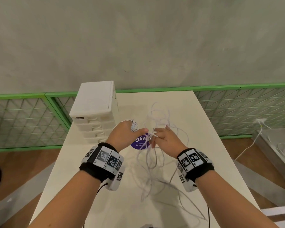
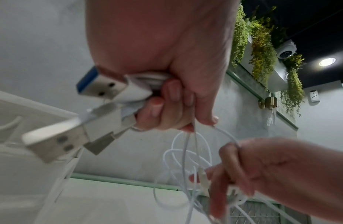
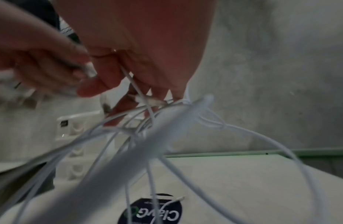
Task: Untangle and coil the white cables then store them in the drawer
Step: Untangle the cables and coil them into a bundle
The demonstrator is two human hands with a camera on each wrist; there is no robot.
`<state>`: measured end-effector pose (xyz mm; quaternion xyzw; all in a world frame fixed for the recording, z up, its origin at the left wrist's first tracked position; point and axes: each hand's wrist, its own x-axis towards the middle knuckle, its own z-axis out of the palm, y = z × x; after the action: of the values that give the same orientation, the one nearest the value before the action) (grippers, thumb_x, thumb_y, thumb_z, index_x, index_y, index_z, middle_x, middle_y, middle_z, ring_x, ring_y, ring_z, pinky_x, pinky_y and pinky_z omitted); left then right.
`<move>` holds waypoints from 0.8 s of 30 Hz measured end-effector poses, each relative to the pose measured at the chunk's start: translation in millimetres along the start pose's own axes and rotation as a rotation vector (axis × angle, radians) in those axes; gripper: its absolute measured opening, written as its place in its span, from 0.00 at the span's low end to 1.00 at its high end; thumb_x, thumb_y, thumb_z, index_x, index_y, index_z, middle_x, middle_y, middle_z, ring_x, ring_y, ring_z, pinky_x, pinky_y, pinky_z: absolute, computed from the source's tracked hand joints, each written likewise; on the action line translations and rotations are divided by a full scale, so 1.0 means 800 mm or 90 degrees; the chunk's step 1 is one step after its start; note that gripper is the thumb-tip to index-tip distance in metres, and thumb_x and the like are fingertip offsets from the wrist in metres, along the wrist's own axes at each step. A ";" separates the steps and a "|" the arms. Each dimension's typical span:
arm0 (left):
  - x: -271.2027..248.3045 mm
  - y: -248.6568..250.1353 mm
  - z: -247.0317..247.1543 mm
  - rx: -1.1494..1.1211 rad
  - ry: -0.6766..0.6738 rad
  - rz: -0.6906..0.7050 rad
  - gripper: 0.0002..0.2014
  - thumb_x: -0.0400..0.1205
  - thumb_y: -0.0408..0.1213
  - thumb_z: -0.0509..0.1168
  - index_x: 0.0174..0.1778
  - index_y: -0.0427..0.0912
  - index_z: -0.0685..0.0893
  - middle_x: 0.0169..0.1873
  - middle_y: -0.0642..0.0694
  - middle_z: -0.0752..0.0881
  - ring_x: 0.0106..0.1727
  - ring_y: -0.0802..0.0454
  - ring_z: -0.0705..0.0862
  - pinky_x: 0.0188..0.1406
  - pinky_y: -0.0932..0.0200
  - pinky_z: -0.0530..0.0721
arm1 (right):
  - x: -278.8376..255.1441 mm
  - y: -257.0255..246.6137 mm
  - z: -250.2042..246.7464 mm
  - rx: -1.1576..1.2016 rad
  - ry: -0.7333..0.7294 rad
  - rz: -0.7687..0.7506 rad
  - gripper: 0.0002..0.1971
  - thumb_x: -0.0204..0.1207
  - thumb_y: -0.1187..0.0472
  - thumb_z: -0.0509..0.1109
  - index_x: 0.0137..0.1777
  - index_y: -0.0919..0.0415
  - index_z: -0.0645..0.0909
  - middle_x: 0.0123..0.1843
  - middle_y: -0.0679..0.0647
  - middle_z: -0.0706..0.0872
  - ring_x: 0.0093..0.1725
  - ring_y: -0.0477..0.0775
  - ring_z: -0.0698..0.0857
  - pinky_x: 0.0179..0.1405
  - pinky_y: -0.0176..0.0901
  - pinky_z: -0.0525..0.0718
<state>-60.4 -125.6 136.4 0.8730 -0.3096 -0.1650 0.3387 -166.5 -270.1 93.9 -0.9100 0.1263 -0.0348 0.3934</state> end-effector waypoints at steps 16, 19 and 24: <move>-0.004 0.013 -0.008 0.114 0.161 0.083 0.29 0.74 0.58 0.69 0.25 0.42 0.59 0.25 0.48 0.66 0.32 0.48 0.68 0.35 0.53 0.67 | 0.003 -0.016 0.003 -0.115 -0.088 0.080 0.04 0.73 0.60 0.67 0.38 0.56 0.83 0.39 0.54 0.85 0.39 0.53 0.81 0.40 0.41 0.74; -0.008 0.022 -0.006 0.112 0.167 0.117 0.29 0.73 0.59 0.69 0.25 0.43 0.60 0.26 0.48 0.67 0.33 0.47 0.69 0.36 0.51 0.69 | 0.012 -0.016 0.001 -0.285 -0.118 0.137 0.12 0.73 0.53 0.64 0.40 0.60 0.83 0.43 0.56 0.87 0.44 0.58 0.83 0.38 0.42 0.75; 0.003 0.010 -0.025 0.087 0.139 0.116 0.28 0.73 0.56 0.71 0.26 0.42 0.60 0.27 0.48 0.67 0.32 0.46 0.69 0.34 0.52 0.68 | 0.003 0.006 -0.002 -0.245 -0.110 0.193 0.31 0.76 0.36 0.57 0.74 0.53 0.69 0.79 0.59 0.67 0.81 0.56 0.61 0.77 0.69 0.44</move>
<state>-52.2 -121.7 155.9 0.8752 -0.3589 -0.0163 0.3241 -165.0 -274.8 91.6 -0.9383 0.2313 0.1274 0.2232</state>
